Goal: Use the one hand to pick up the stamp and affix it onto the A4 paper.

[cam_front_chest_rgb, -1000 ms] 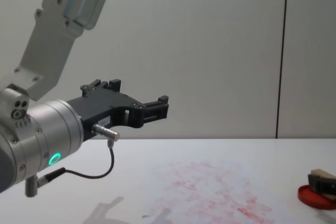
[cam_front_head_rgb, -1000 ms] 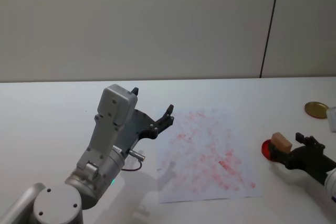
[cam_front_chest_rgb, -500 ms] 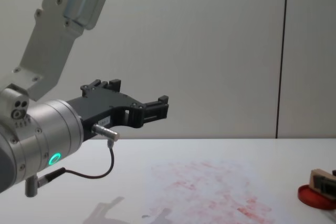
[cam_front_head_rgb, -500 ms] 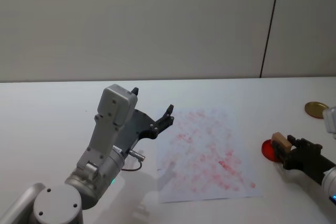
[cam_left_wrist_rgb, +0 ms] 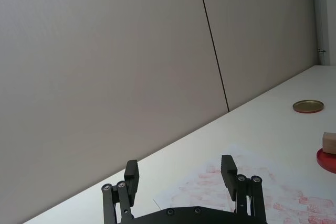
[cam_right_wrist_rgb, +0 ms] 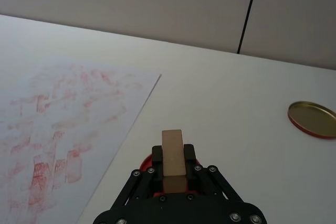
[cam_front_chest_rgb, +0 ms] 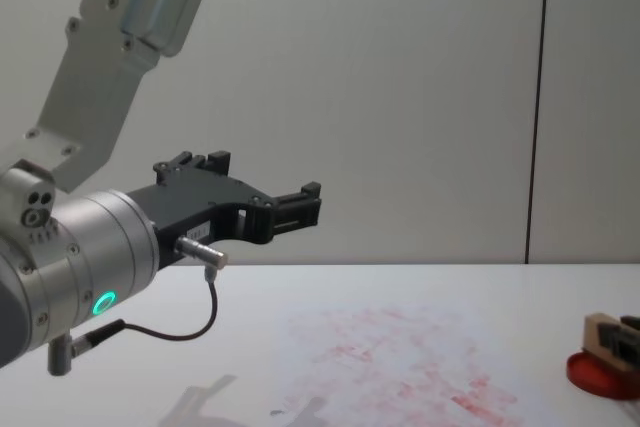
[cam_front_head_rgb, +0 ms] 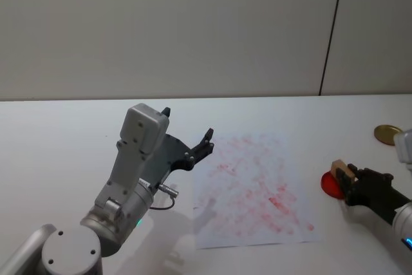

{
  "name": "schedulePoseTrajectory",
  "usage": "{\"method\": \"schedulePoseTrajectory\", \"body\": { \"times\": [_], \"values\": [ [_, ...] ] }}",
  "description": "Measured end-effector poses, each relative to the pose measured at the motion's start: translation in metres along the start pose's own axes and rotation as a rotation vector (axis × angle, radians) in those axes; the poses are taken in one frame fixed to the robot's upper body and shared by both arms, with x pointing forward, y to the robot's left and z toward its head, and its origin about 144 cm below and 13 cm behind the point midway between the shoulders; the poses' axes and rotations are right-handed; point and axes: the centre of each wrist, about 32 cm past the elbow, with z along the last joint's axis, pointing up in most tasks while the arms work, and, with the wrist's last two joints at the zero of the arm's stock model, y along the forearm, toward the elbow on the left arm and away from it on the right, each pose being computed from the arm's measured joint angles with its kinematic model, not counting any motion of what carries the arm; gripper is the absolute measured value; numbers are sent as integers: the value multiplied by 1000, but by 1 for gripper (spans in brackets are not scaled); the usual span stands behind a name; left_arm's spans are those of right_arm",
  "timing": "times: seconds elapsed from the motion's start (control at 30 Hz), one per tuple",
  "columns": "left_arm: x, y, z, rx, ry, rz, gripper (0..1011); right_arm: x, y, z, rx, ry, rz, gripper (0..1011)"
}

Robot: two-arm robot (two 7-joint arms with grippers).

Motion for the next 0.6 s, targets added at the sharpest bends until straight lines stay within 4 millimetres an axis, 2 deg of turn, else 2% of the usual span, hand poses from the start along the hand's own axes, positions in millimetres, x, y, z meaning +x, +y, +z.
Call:
{"method": "schedulePoseTrajectory", "body": {
  "times": [0.6],
  "values": [
    [0, 0, 0, 0, 0, 0, 993, -25, 7, 18, 83, -17, 127, 217]
  ]
}}
